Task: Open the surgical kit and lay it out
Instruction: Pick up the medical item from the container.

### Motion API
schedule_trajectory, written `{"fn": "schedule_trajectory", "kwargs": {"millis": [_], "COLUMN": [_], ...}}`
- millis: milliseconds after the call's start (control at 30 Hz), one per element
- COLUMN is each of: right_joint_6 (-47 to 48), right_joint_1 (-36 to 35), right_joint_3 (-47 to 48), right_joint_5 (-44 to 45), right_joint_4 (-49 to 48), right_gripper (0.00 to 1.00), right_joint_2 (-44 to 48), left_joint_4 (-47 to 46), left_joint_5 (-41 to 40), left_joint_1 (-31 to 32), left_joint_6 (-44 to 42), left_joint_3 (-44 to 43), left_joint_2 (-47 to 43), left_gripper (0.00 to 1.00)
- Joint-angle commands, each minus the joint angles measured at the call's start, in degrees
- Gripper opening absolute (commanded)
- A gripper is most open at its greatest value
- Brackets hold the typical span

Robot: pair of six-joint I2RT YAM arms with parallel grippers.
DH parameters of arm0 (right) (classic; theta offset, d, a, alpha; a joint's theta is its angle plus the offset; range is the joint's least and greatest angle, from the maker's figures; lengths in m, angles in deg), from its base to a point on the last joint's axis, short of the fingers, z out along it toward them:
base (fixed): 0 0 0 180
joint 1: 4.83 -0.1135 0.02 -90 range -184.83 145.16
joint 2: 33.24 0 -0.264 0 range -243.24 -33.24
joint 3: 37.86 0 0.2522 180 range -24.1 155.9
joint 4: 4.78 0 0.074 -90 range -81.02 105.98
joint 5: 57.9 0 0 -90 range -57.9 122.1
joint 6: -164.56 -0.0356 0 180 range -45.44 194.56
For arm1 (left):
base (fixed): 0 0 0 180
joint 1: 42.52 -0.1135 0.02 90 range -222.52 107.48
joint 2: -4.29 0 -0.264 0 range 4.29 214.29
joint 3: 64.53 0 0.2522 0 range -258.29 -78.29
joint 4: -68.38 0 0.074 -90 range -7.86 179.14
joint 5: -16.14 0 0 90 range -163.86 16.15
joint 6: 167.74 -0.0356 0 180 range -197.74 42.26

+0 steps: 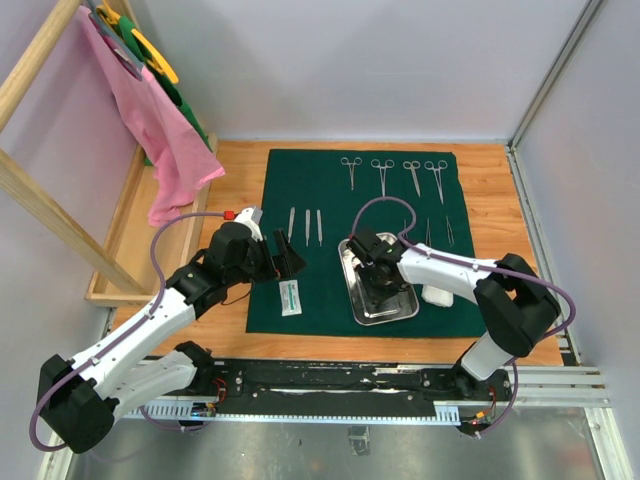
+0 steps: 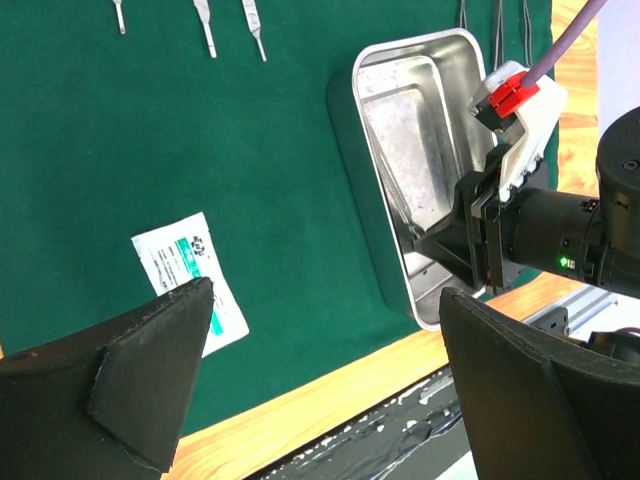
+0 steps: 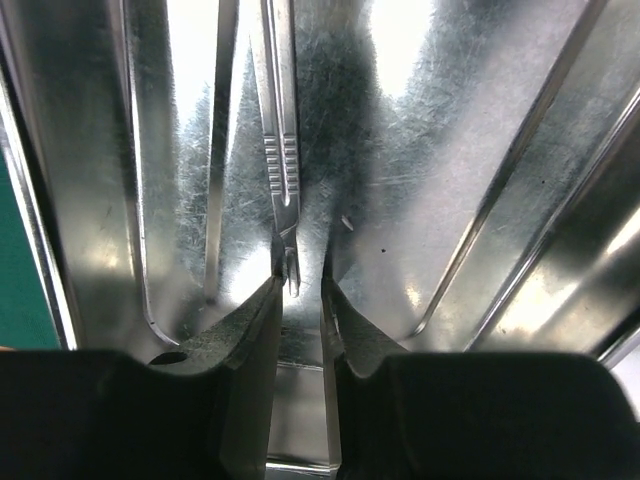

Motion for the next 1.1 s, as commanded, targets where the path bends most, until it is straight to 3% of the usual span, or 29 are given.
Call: {"fn": "schedule_trajectory", "kwargs": {"millis": [0,533,733,1067], "right_joint_6": [-0.81,-3.46,-4.35,-2.68], "right_joint_1": [-1.34,-1.35,-1.37,-1.4], "right_joint_3": [0.16,-1.6,-2.87,0.03], "right_joint_5": [1.01,0.28,1.05,3.44], "right_joint_4": [-0.32,0.2,0.29,2.2], "right_gripper": [0.23,0.17,0.01,0.01], "right_joint_2": [-1.88,-3.71,-3.91,2.92], "left_joint_4": [-1.23,-1.06,-0.92,-0.53], "left_joint_5": [0.27,0.38,0.47,0.25], "left_joint_1": [-0.38,-0.77,-0.82,-0.88], "left_joint_6": [-0.9,-1.25,-1.4,-1.49], "left_joint_3": [0.34,0.44,0.38,-0.17], "left_joint_2": [-0.28,-0.96,-1.07,-1.31], "left_gripper": [0.99,0.99,0.99,0.99]}}
